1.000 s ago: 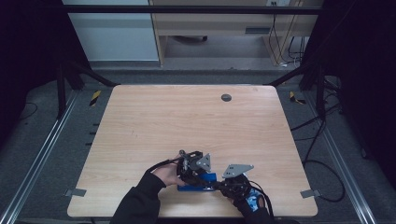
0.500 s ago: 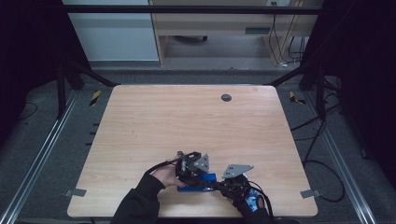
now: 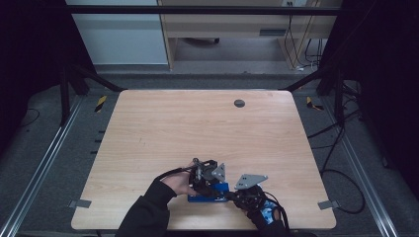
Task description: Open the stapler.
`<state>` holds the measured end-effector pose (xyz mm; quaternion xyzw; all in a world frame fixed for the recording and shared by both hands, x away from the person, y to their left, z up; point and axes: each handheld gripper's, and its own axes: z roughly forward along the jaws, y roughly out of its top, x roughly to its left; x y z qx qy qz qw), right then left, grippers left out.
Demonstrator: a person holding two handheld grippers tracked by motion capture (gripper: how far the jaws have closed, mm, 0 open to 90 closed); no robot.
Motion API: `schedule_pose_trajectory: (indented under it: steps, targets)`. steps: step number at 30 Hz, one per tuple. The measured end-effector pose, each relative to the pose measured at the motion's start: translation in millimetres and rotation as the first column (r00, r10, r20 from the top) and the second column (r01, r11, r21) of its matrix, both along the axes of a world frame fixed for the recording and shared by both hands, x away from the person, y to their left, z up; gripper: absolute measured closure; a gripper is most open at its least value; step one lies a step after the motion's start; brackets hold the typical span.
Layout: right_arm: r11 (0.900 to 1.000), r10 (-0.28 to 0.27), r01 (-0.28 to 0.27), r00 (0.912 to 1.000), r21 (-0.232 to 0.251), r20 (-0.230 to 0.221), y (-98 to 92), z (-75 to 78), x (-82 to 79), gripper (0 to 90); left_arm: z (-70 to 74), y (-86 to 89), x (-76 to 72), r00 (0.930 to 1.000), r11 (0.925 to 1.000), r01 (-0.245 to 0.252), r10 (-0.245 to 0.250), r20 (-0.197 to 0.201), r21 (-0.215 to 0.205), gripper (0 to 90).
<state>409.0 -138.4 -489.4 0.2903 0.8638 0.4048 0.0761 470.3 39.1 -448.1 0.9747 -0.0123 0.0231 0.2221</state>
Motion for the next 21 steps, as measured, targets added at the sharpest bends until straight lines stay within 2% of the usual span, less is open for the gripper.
schedule_pose_trajectory:
  steps: [6,12,15,16,19,21]
  targets:
    - [1.000,0.000,0.000,1.0000,0.004,-0.002,0.0,-0.5,-0.1,90.0,2.5,-7.0,0.6,0.9999,0.9987,0.009,-0.010,0.010,0.049,59.8]
    - [1.000,0.002,-0.002,1.0000,0.012,-0.006,-0.8,-1.2,0.4,90.0,3.8,-11.7,1.5,0.9999,0.9972,0.012,-0.012,0.005,0.074,59.6]
    - [1.000,0.000,0.000,1.0000,0.013,-0.006,-0.6,-1.3,0.3,90.0,5.0,-13.2,1.7,0.9997,0.9963,0.023,-0.024,0.009,0.083,60.3]
    - [1.000,0.002,-0.002,1.0000,0.011,-0.006,-0.9,-1.2,0.4,90.0,6.1,-14.7,2.3,0.9993,0.9941,0.037,-0.038,0.006,0.102,61.8]
    - [1.000,0.000,0.000,1.0000,0.011,-0.003,-0.7,-1.4,0.3,90.0,7.5,-17.3,2.2,0.9994,0.9918,0.036,-0.036,0.001,0.122,64.0]
    - [1.000,0.002,-0.002,1.0000,0.016,-0.004,-0.9,-1.7,0.6,90.0,7.3,-16.9,3.4,0.9997,0.9936,0.023,-0.023,-0.006,0.111,65.1]
